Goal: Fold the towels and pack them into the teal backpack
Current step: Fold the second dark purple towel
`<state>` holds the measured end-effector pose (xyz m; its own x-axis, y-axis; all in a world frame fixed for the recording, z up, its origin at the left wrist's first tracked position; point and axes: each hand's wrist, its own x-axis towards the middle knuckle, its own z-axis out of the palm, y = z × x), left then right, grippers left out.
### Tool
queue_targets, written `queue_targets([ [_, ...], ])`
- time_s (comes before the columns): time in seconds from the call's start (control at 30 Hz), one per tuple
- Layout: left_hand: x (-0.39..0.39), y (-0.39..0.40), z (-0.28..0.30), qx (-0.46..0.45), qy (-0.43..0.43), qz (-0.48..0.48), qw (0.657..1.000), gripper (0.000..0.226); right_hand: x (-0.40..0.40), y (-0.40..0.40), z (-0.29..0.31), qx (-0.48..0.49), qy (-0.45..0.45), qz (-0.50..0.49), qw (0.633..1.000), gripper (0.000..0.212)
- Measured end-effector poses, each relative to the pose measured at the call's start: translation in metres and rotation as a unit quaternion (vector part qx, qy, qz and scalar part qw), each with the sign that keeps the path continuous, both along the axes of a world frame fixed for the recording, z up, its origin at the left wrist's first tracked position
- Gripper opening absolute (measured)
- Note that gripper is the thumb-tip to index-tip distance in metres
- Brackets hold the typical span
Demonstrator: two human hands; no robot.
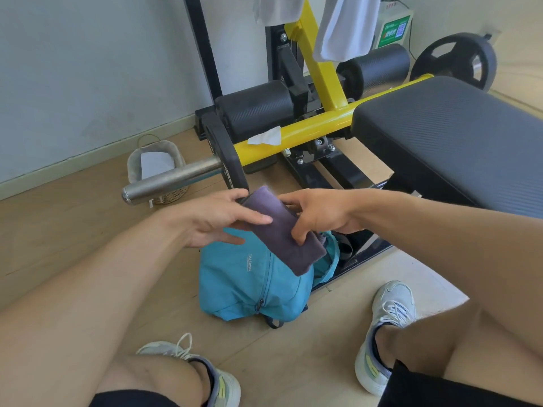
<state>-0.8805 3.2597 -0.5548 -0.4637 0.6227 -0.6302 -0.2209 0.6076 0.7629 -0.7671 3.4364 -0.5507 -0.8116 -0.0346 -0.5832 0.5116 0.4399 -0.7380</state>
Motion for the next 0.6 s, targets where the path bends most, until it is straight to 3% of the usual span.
queue_targets([
  [0.13,-0.001,-0.007,0.001,0.032,0.003,-0.067,0.997,0.053,0.000,0.008,-0.003,-0.056,-0.016,0.018,0.998,0.055],
  [0.3,0.006,0.004,-0.004,0.043,0.065,-0.054,0.995,0.033,0.000,0.008,-0.012,-0.121,-0.068,0.074,0.988,0.040],
  [0.47,0.007,0.010,-0.009,0.004,0.091,-0.010,0.996,0.030,-0.007,0.009,-0.024,0.023,-0.034,0.041,0.998,0.039],
  [0.6,0.003,0.023,-0.013,-0.018,0.234,0.106,0.966,0.030,-0.017,0.017,-0.032,0.155,0.006,-0.048,0.987,0.035],
])
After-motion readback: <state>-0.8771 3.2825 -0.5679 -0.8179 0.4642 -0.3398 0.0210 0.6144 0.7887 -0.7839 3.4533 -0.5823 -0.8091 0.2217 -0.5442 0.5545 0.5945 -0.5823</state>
